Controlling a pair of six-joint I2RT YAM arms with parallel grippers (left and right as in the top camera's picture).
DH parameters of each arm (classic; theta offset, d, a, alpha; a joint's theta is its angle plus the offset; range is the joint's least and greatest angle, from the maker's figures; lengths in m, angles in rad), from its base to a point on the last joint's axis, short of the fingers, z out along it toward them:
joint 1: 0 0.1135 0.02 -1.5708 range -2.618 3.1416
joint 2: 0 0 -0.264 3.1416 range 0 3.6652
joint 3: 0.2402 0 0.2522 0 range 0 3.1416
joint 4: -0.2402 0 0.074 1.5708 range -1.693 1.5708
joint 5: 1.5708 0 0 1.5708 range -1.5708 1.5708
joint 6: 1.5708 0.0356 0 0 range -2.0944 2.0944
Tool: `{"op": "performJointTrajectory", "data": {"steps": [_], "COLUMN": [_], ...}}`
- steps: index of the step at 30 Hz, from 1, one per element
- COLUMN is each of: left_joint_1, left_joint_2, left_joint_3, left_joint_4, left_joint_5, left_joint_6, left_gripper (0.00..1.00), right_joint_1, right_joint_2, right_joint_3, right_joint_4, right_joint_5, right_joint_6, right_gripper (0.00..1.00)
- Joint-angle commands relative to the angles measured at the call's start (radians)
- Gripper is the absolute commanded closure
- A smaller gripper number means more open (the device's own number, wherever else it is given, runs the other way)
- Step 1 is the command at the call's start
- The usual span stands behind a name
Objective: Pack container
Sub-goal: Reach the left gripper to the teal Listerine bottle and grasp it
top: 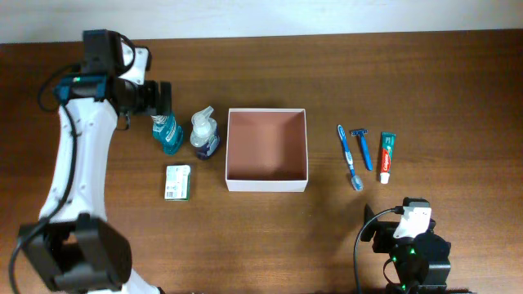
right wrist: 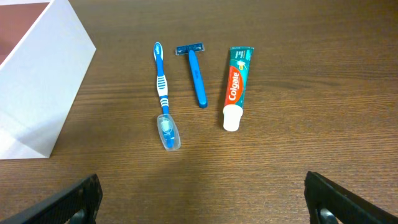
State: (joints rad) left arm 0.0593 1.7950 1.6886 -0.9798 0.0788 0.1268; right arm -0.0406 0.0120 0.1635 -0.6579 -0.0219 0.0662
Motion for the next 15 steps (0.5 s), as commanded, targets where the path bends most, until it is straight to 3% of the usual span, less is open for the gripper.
{"op": "performJointTrajectory", "data": {"steps": [1,3,4,12,15], "left_joint_1": [0.0,-0.002,-0.004,-0.009,-0.009], "left_joint_2": [0.076,0.105,0.124,0.171,0.171], "left_joint_3": [0.014,0.014,0.014,0.014,0.014], "left_joint_4": [-0.024,-0.037,-0.055,-0.068,-0.066], "left_joint_5": [0.016,0.029,0.04,0.056,0.056], "left_joint_6": [0.051,0.052,0.051,0.052,0.052], "left_gripper": [0.03,0.1,0.2,0.34,0.49], "right_joint_1": [-0.006,-0.006,-0.006,-0.006,-0.006], "right_joint_2": [-0.006,-0.006,-0.006,-0.006,-0.006], "right_joint_3": [-0.002,-0.002,-0.002,-0.002,-0.002], "right_joint_4": [0.0,0.0,0.0,0.0,0.0], "right_joint_5": [0.016,0.016,0.016,0.016,0.016], "right_joint_6": [-0.006,-0.005,-0.006,-0.006,-0.006], "right_gripper": [0.01,0.01,0.01,0.01,0.01]}}
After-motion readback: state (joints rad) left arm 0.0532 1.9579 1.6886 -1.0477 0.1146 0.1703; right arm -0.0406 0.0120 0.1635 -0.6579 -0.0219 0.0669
